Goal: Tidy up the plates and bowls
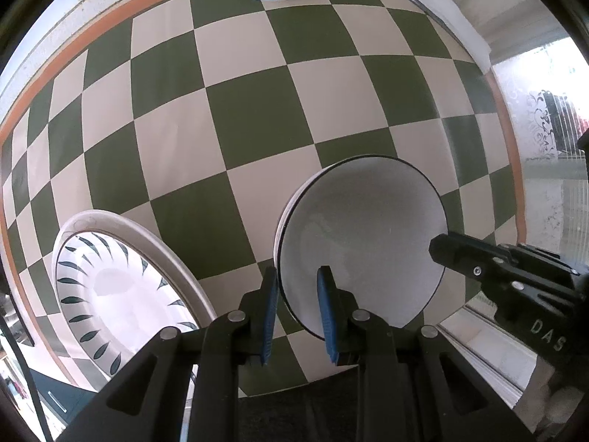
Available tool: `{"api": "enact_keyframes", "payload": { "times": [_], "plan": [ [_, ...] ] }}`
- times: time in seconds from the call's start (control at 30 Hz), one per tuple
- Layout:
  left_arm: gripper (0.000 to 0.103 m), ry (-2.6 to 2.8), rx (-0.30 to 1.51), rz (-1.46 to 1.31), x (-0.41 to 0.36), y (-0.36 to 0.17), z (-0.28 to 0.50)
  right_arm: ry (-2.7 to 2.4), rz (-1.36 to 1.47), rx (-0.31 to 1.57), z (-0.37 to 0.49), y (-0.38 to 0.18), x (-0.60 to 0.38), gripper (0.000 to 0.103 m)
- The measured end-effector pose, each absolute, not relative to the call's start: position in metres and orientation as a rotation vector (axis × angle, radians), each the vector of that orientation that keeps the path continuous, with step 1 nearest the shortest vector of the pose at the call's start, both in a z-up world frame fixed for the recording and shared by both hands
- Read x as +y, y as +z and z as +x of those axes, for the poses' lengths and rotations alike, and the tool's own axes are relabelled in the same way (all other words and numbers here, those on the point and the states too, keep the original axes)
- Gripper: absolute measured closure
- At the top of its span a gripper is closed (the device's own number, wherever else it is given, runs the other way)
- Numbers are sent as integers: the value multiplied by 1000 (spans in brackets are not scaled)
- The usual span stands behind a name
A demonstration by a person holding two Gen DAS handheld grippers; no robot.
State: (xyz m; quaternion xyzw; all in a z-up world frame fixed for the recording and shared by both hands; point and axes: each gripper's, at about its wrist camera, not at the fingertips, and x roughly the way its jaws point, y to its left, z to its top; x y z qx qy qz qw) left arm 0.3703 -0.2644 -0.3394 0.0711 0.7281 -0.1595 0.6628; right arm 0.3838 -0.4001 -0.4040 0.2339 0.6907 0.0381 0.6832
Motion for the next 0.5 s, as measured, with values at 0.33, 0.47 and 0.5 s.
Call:
{"api": "enact_keyframes", "payload": {
  "times": [0.33,0.47,0.5],
  "plan": [
    [78,-346,1477,-31,-245,-267,425,138,646,1430,422,-362,-429,67],
    [78,-284,1482,-103,-238,-274,484,150,683,1348,471,-351,-444,47],
    [78,-268,1496,-139,-235,-279,503,150,687,1336,487,-351,-448,45]
  ]
}}
